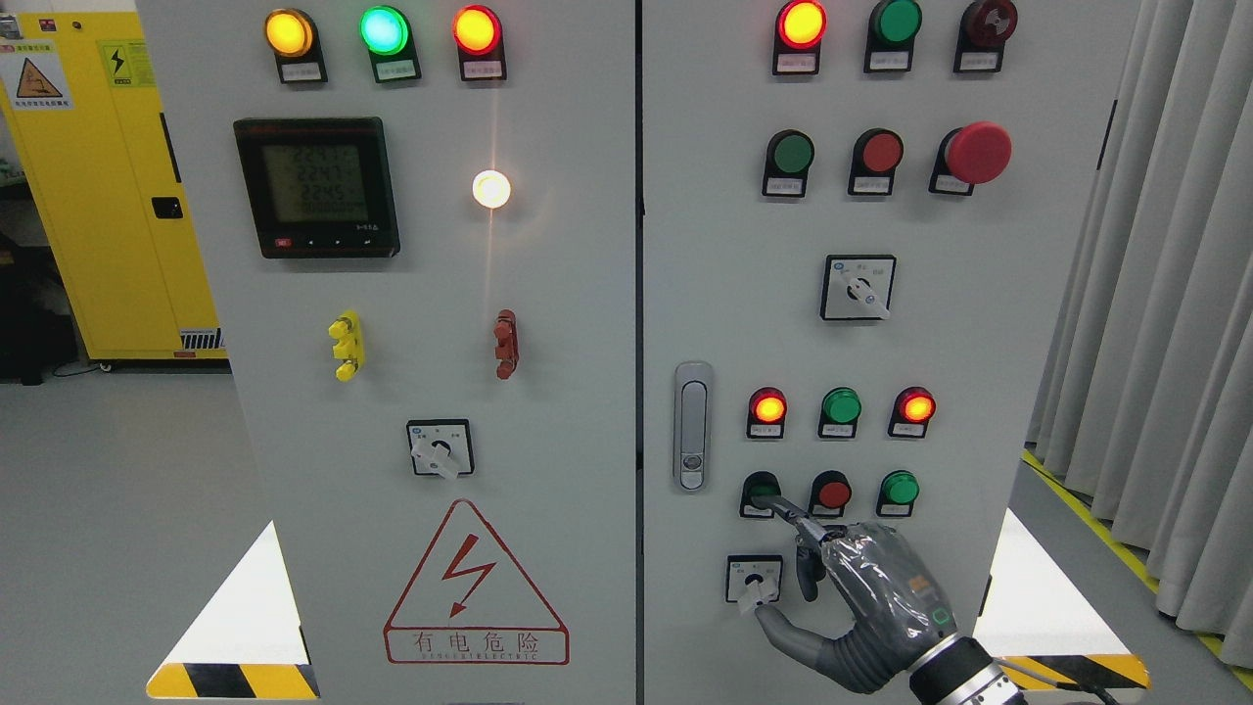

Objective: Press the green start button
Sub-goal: 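Pull the right hand back down from the button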

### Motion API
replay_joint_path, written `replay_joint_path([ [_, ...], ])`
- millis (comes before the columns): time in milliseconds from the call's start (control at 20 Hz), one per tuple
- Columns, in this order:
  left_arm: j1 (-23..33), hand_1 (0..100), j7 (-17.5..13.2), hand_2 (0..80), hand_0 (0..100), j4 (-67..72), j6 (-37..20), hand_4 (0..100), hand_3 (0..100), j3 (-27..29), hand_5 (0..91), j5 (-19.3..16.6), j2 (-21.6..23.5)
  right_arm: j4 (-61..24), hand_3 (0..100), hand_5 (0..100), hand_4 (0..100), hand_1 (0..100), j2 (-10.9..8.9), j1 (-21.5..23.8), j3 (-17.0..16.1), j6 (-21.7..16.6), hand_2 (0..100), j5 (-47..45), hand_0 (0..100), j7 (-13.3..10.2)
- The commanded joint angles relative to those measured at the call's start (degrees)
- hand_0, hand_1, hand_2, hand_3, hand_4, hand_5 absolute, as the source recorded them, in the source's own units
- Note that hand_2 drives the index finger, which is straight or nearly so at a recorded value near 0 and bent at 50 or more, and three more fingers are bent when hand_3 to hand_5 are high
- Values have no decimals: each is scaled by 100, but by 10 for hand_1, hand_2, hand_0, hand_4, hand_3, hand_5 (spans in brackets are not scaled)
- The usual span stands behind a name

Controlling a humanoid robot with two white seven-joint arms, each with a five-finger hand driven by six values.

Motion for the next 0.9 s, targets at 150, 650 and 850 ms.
replay_joint_path([
  [150, -123, 556, -9, 0, 120, -158, 2, 0, 0, 0, 0, 0, 1, -731, 725, 661, 704, 661, 4, 469, -138, -120, 0, -728, 432, -6],
  [650, -123, 556, -9, 0, 120, -158, -7, 0, 0, 0, 0, 0, 1, -2039, 99, 101, 154, 625, -5, 1329, 90, 396, 0, -3679, 385, 502],
  [850, -123, 556, -9, 0, 120, -158, -6, 0, 0, 0, 0, 0, 1, -2611, 5, 0, 73, 565, -14, 1857, 258, 1153, 0, -5016, 414, 547],
])
